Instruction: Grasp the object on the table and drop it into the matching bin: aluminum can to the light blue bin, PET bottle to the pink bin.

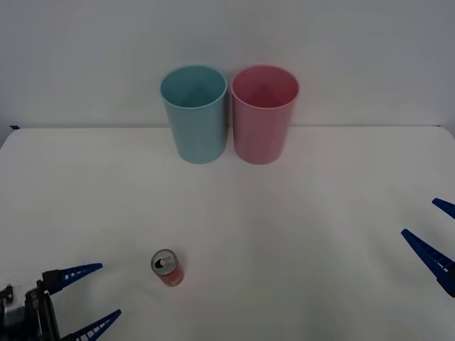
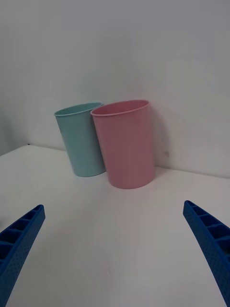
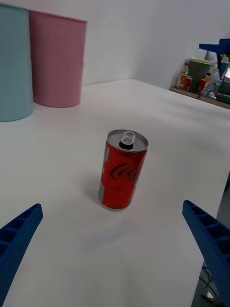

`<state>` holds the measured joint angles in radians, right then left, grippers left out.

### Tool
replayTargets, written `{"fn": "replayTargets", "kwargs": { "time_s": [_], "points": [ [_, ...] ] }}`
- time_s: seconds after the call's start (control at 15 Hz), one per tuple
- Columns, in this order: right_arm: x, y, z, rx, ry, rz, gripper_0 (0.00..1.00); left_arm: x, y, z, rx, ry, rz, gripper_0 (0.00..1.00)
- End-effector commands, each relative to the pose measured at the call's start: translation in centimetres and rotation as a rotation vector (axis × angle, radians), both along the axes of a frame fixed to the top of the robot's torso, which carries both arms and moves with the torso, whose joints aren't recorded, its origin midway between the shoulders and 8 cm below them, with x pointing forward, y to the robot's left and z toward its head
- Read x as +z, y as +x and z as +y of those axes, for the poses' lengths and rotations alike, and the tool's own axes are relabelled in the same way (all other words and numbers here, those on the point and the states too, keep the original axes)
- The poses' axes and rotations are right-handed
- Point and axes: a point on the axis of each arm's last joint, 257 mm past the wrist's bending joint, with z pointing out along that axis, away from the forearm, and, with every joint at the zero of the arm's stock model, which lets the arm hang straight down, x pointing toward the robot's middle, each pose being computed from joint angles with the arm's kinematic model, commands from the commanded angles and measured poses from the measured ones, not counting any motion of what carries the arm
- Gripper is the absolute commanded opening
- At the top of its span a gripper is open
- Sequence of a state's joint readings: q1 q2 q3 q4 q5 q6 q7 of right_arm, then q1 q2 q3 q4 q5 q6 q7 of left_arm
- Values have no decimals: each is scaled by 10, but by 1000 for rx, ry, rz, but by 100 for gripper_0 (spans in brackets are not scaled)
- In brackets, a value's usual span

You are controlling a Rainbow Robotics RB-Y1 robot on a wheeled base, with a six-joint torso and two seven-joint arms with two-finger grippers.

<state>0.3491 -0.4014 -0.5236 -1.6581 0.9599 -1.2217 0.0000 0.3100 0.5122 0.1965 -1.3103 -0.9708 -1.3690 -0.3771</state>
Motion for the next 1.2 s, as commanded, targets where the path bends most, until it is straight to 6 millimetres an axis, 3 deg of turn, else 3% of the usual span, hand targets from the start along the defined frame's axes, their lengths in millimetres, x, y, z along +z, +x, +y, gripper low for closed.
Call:
{"fn": "replayTargets", "kwargs": {
  "time_s": [0.07, 0.8, 1.2],
  "points": [
    [0, 0, 0, 0, 0, 0, 100, -6, 7, -15, -11, 7, -7, 100],
    [0, 0, 0, 0, 0, 0, 100, -22, 27, -67, -19, -4, -17, 100],
    [0, 0, 0, 0, 0, 0, 100, -32, 42, -81, -35, 27, -42, 100]
  ]
}}
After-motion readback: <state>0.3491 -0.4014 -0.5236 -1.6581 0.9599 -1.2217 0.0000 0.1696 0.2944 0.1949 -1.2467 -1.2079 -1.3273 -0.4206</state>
